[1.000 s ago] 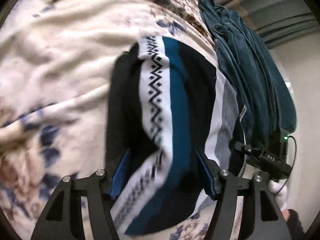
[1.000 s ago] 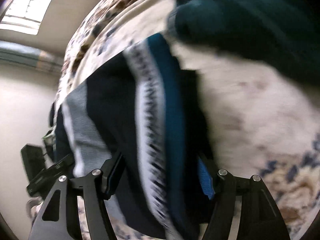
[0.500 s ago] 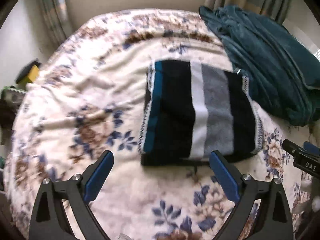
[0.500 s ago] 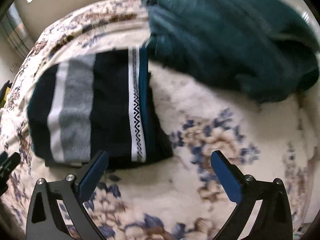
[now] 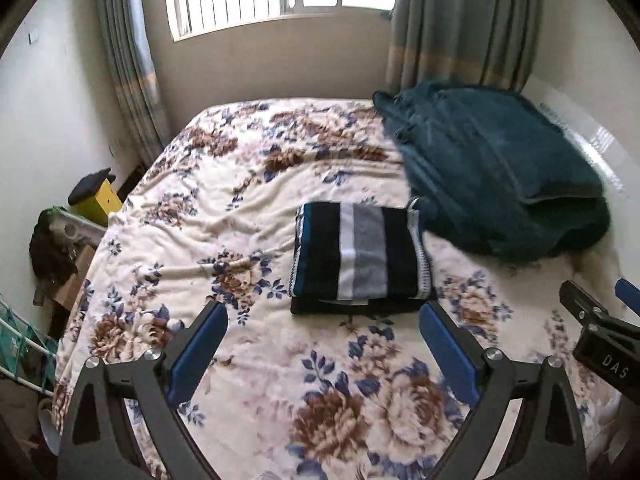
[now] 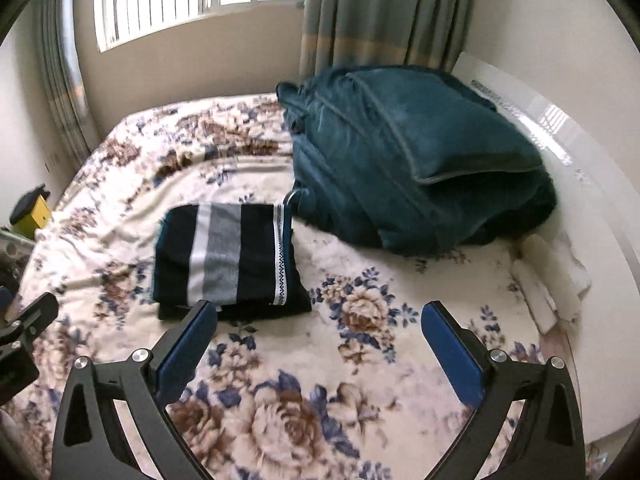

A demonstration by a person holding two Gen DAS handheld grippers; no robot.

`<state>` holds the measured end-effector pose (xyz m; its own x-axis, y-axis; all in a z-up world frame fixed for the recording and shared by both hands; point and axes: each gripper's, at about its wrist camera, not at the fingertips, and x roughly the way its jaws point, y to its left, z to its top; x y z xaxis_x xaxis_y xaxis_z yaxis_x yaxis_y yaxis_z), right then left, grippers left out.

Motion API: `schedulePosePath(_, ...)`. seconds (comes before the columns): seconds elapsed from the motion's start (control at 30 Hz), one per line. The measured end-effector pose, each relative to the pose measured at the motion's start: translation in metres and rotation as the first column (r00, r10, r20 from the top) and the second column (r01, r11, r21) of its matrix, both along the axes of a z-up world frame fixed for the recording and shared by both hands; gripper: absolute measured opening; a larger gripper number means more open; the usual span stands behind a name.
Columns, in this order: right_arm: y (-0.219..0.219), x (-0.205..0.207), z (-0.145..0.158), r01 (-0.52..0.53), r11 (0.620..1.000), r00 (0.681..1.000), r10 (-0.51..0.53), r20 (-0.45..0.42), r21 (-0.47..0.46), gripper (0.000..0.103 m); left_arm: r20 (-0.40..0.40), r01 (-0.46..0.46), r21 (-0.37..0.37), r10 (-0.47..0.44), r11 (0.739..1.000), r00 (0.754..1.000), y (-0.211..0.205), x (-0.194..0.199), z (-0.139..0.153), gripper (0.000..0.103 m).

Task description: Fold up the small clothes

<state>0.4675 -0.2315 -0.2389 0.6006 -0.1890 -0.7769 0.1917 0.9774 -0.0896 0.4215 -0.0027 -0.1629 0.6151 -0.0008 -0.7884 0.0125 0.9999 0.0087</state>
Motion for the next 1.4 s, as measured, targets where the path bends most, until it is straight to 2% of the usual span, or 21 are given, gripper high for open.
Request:
schedulePosePath(0.27, 0.016, -0.099, 0.110, -0.066, 0.998, 0.996, 0.066, 0.057, 0.005, 0.103, 0.013, 0.000, -0.007, 0.000, 1.000, 1.000, -0.001, -0.079, 0.083, 0.098)
schedulePosePath(0.37, 0.025, -0.134, 0.148, -0.094, 0.996, 0.992, 0.093, 0.081, -0.001, 0.103, 0.060, 0.004, 0.022, -0.005, 1.000, 0.998, -0.001, -0.107, 0.117, 0.098)
schedulePosePath(0.5, 0.029, -0.174, 0.198, -0.107, 0.994, 0.984, 0.106, 0.141, 0.000, 0.103, 0.094, 0.007, 0.020, -0.008, 1.000, 0.995, 0.000, -0.131, 0.146, 0.098)
schedulePosePath(0.67, 0.032, -0.208, 0.246, -0.121, 0.993, 0.974, 0.120, 0.192, -0.007, 0.103, 0.123, -0.012, 0.010, 0.011, 1.000, 0.992, 0.000, -0.157, 0.173, 0.098)
schedulePosePath(1.0, 0.025, -0.251, 0.294, -0.132, 0.991, 0.963, 0.132, 0.234, -0.016, 0.103, 0.163, -0.024, 0.005, 0.023, 1.000, 0.986, -0.003, -0.187, 0.199, 0.098)
schedulePosePath(1.33, 0.013, -0.261, 0.301, -0.127, 0.992, 0.968, 0.124, 0.219, 0.001, 0.103, 0.149, -0.032, 0.001, 0.032, 0.999, 0.988, -0.011, -0.194, 0.204, 0.098)
schedulePosePath(1.4, 0.010, -0.260, 0.300, -0.129, 0.992, 0.970, 0.124, 0.209, 0.008, 0.103, 0.137, -0.035, 0.001, 0.034, 0.999, 0.990, -0.013, -0.194, 0.203, 0.103)
